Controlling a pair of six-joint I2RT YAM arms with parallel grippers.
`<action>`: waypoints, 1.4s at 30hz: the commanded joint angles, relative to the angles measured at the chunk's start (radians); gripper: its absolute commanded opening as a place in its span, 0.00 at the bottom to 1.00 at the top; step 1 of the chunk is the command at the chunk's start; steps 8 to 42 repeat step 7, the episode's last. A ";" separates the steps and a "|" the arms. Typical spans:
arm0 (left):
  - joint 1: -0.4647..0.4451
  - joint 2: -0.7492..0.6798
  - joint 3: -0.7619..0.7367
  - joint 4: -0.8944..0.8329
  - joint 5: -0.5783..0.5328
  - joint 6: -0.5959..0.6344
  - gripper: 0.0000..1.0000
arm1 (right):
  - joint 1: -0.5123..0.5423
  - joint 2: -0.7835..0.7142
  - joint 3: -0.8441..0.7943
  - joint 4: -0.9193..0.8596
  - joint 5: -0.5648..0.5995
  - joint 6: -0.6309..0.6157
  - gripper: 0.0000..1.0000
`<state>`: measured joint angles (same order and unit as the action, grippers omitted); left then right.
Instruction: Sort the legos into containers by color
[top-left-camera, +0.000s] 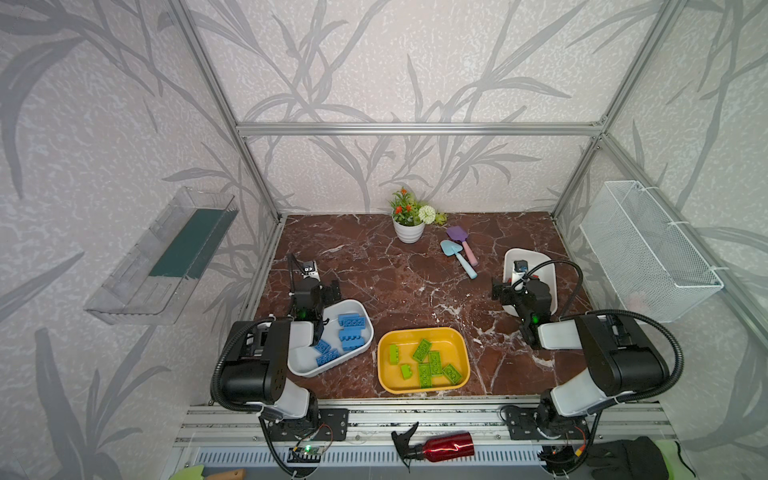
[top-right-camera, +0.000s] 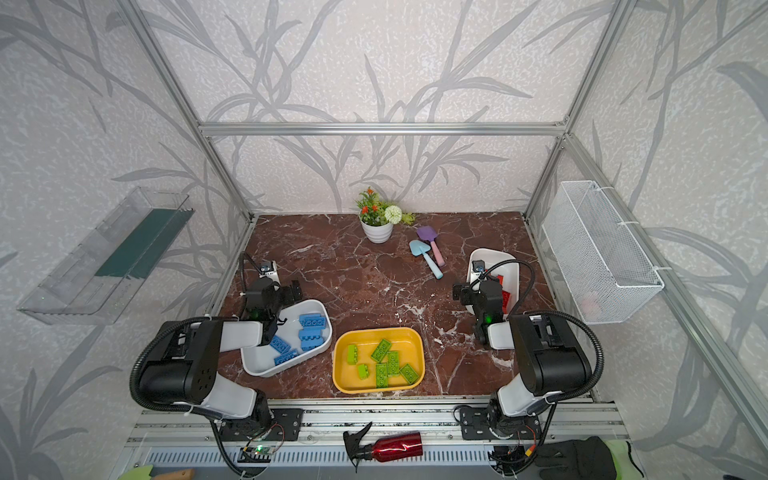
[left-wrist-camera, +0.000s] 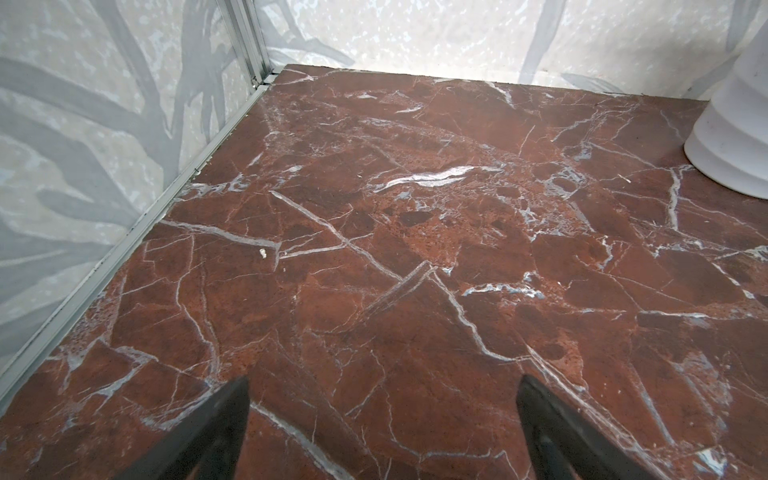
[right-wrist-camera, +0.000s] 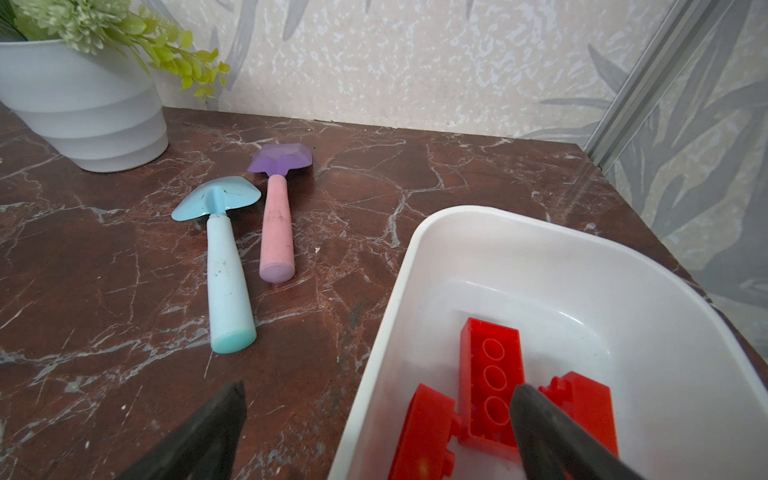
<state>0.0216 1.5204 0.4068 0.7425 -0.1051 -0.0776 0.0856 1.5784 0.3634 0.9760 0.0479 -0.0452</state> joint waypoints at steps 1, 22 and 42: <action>0.002 -0.004 0.015 0.027 0.005 0.028 0.99 | -0.004 0.007 -0.009 0.038 0.013 0.007 0.99; 0.003 -0.004 0.015 0.026 0.005 0.026 0.99 | -0.008 0.002 0.024 -0.029 -0.063 -0.016 0.99; 0.003 -0.004 0.015 0.026 0.005 0.026 0.99 | -0.008 0.002 0.024 -0.029 -0.063 -0.016 0.99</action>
